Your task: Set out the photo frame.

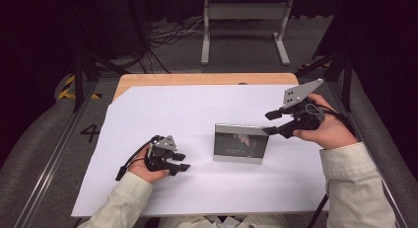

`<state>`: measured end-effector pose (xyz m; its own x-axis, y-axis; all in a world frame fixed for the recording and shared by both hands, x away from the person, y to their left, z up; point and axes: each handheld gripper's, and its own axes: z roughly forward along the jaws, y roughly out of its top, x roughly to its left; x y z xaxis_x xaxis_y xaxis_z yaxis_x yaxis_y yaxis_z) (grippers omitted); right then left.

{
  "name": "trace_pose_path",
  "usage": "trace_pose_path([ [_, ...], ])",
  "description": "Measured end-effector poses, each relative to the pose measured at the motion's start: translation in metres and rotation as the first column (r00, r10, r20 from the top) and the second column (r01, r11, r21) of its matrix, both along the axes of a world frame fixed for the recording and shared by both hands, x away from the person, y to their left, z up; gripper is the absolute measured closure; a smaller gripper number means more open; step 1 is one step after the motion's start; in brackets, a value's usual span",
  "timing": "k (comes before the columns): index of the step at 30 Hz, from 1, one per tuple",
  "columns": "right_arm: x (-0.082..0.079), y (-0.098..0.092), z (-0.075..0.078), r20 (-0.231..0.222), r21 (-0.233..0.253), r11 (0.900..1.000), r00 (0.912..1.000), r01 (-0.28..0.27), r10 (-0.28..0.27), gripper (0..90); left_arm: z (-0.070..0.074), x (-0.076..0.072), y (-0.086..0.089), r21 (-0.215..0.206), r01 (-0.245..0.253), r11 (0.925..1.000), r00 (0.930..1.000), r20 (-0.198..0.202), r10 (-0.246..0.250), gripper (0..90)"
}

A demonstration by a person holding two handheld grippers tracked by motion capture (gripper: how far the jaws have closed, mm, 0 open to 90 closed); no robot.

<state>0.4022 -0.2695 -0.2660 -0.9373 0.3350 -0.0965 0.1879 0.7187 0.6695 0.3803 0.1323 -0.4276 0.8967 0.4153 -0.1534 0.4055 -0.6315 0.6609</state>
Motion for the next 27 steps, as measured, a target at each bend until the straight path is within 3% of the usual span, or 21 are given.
trace_pose_path([
  [14,-0.008,-0.030,-0.007,-0.013,0.042,0.996,0.9965,0.083,-0.083,47.3,-0.001,0.002,0.001,-0.002,-0.004,1.0000,1.0000,0.000,0.004,56.0],
  [24,-0.023,-0.055,-0.027,-0.023,0.144,0.971,0.9814,0.192,-0.190,47.2,0.000,0.000,0.002,0.009,-0.014,0.9999,0.9997,0.019,0.014,56.0],
  [27,-0.025,-0.058,-0.031,-0.026,0.152,0.967,0.9787,0.205,-0.204,47.1,0.000,0.000,0.002,0.007,-0.014,0.9999,0.9997,0.022,0.014,56.0],
])
